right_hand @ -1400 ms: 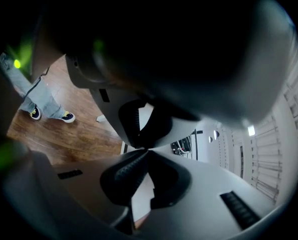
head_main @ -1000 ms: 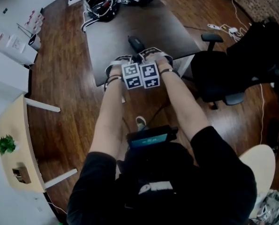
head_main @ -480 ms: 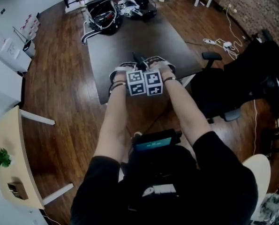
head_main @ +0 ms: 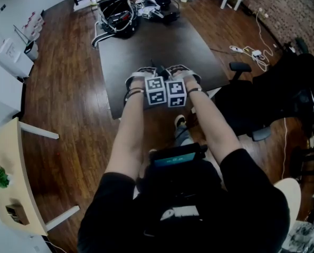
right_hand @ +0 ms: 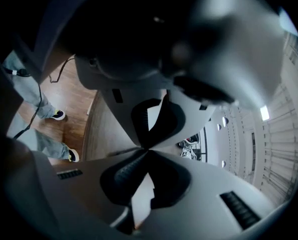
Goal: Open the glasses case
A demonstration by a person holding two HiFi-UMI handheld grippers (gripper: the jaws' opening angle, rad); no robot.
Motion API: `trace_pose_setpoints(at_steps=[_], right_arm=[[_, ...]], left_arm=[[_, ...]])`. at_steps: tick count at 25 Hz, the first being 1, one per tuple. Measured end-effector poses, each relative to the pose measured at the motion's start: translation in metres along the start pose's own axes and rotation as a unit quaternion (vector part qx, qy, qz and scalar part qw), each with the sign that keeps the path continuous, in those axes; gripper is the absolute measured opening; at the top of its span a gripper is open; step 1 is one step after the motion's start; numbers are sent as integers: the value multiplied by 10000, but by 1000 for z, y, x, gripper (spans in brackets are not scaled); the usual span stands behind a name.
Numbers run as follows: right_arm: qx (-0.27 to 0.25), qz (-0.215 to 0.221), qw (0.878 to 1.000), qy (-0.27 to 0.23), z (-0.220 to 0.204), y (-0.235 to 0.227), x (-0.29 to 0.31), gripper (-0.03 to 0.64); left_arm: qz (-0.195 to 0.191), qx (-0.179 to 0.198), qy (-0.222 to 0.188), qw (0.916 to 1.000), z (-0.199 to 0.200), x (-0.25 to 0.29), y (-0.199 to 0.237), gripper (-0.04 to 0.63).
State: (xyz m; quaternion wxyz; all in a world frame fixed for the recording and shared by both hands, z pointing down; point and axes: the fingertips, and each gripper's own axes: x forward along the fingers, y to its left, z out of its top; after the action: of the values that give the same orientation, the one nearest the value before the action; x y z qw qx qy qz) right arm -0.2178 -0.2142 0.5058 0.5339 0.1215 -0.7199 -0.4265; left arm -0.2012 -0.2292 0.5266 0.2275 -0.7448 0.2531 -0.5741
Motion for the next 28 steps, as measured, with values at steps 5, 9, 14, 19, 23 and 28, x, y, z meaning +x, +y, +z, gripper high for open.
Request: trace_pose_setpoints(at_steps=[5,9,14,19,23,28], right_arm=[[71,24,9999,-142,-17,-12,26,9],[273,160,9991,-265,-42,-20,52,9],[744,623,9946,-364,-88,-11,102,9],[1558,1116,9787,-741,-118,-2,140,9],[1860,1311,9677,-1085,-131,15,167,9],[2360,1576,9506,-1257,-149,35,189,9]], left_arm=[[-112,-28,142,9998,-10,23,11,2],[-282,-177,493,9982,-33,53,17,2],[-540,-1347,497,9882,-53,95,26,2],[-1104,-3774,125,9194,-68,134,34,2],[-1654,-5905,-433,7887,-71,155,29,216],[-2298,-7338,-873,6333,-71,173,10,344]])
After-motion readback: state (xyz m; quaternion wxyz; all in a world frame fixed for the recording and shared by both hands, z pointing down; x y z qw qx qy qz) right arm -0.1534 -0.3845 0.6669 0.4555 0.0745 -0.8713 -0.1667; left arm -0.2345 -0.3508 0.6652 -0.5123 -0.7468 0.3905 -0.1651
